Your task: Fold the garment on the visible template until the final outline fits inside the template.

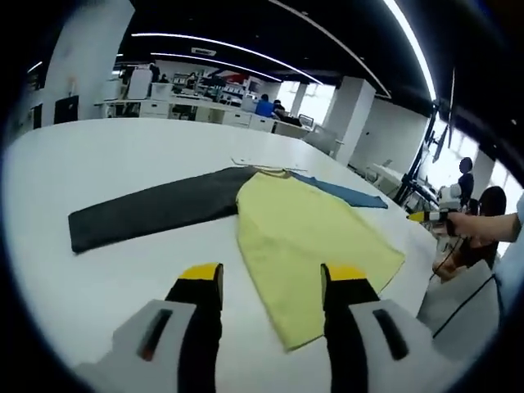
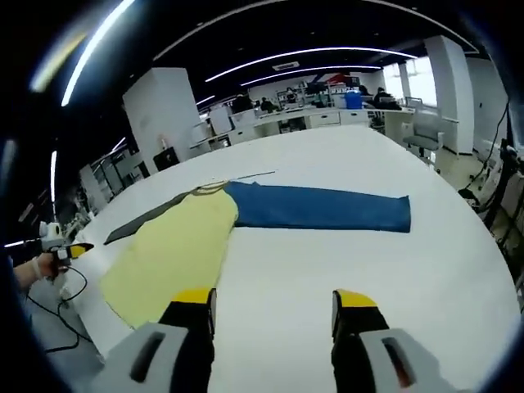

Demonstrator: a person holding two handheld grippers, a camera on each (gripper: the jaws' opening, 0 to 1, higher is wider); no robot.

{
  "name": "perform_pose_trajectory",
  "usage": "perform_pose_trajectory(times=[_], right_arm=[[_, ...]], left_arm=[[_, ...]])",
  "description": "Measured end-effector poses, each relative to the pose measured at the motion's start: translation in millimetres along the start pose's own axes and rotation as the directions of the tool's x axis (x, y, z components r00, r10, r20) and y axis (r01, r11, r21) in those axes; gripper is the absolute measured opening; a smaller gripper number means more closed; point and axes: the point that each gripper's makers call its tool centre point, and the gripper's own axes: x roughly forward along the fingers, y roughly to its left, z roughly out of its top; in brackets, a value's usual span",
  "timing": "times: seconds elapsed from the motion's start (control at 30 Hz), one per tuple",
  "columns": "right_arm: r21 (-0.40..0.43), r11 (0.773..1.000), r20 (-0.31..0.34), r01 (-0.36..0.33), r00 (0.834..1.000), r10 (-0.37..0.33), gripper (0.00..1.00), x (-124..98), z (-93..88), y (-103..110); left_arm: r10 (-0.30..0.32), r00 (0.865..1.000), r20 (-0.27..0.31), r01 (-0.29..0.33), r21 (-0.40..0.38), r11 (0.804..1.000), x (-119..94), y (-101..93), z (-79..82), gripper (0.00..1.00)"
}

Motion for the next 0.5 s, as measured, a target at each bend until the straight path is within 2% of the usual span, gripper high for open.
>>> perform_pose_trajectory(times=[0.1,0.2,0.33,0.43,0.5], right_arm=[[-0.015,0.999,0.013,0.043,0.999,-0.043,0.67,3,12.9,-19],[-0.022,0.996,0.014,0.087,0.996,-0.086,0.73,10,21.1,-39],[-0.035,0.991,-0.003,0.13,0.991,-0.13,0.73,21,26.9,-63],[-0.003,0.985,0.0,0.174,0.985,-0.174,0.72,30,34.9,-87],[0.017,0.981,-0.011,0.195,0.981,-0.195,0.71,36,35.8,-100]], left_arm=[[0.005,1.0,0.026,-0.006,0.027,1.0,3,2.1,8.7,0.42],[-0.007,1.0,0.026,0.006,0.012,1.0,8,1.7,11.9,0.5],[0.0,0.999,0.034,-0.001,0.029,1.0,12,5.0,15.4,0.41],[-0.01,0.999,0.044,0.009,0.026,1.0,14,6.5,19.7,0.41],[-0.01,0.999,0.043,0.009,0.045,0.999,16,8.4,22.0,0.37]])
